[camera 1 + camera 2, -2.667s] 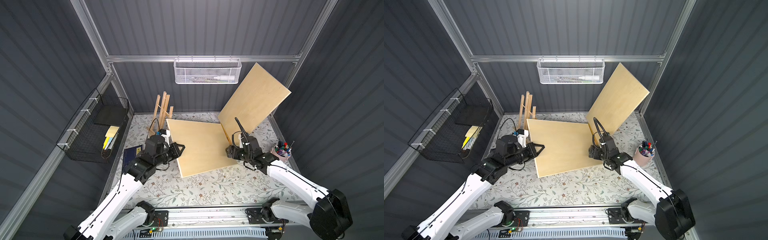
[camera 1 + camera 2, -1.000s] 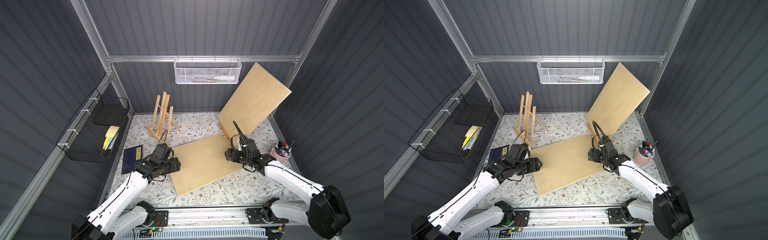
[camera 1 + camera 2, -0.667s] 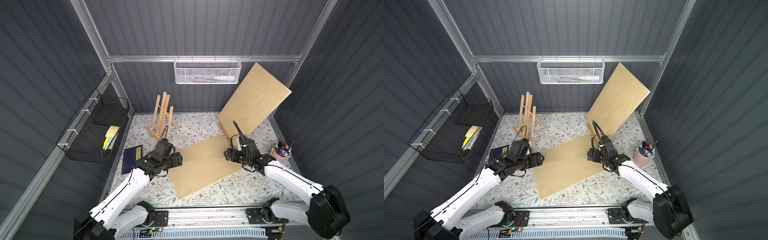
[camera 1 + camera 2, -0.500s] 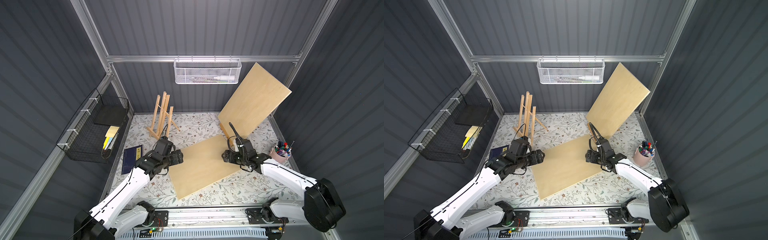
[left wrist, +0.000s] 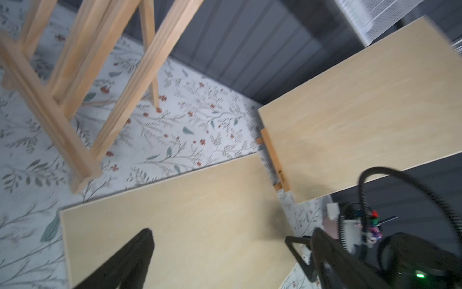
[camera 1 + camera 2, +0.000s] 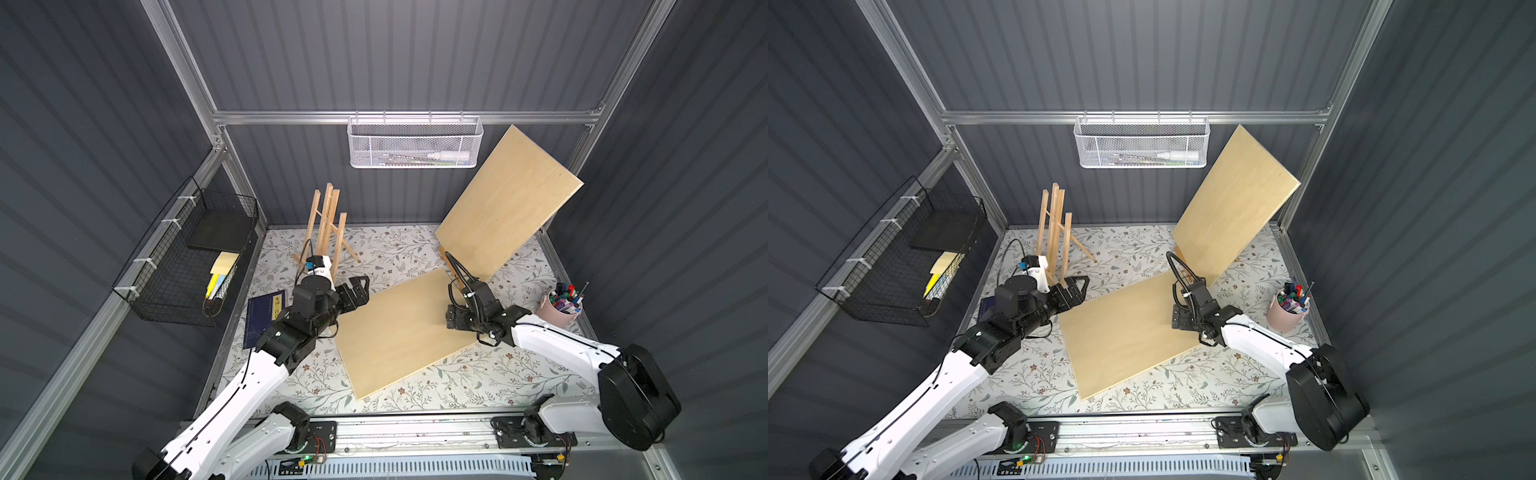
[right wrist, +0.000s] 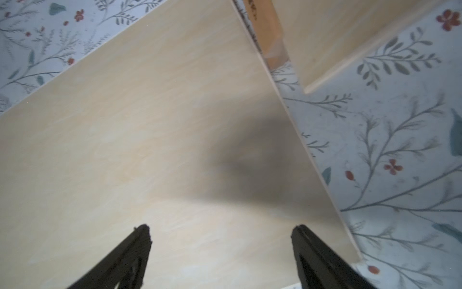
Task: Disassemble the easel
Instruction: Adjust the drawing board at the center of the board.
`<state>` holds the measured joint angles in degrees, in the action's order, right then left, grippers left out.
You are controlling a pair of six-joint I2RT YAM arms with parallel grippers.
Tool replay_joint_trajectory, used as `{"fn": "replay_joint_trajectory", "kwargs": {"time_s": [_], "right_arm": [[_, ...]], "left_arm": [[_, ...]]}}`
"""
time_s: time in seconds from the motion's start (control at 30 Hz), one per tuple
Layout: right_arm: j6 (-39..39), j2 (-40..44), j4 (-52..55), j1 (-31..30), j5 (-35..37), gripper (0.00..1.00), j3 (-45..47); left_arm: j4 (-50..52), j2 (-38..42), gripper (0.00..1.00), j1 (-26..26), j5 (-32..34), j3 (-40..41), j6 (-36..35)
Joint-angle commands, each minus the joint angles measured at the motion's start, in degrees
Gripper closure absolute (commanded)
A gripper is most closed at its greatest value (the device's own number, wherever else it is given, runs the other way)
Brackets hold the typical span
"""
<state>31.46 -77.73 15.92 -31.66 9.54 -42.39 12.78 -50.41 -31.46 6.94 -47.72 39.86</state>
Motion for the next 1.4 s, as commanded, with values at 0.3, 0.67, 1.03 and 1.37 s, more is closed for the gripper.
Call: {"fn": "replay_joint_trajectory", "kwargs": {"time_s": [0.3,0.67,1.03,1.37], "right_arm": [[3.3,5.7,-1.1,0.1,12.8,0.85,6.3],[8.5,12.8,-3.0,9.3,7.9,1.00,11.6],[20.6,11.3,-10.0,18.3,-2.5,1.00,17.5],[23.4,0.3,-16.5,22.6,-9.0,1.00,16.6]], "left_arm": [[-8.3,1.5,0.07,-0.2,7.3,-2.1,-11.1],[-9.8,2.6,0.07,-0.2,7.1,-0.3,-11.5],[-9.6,7.1,0.04,-0.2,9.1,-0.2,-10.6],[-10.0,9.0,0.02,-0.2,8.8,-0.2,-9.4]]}}
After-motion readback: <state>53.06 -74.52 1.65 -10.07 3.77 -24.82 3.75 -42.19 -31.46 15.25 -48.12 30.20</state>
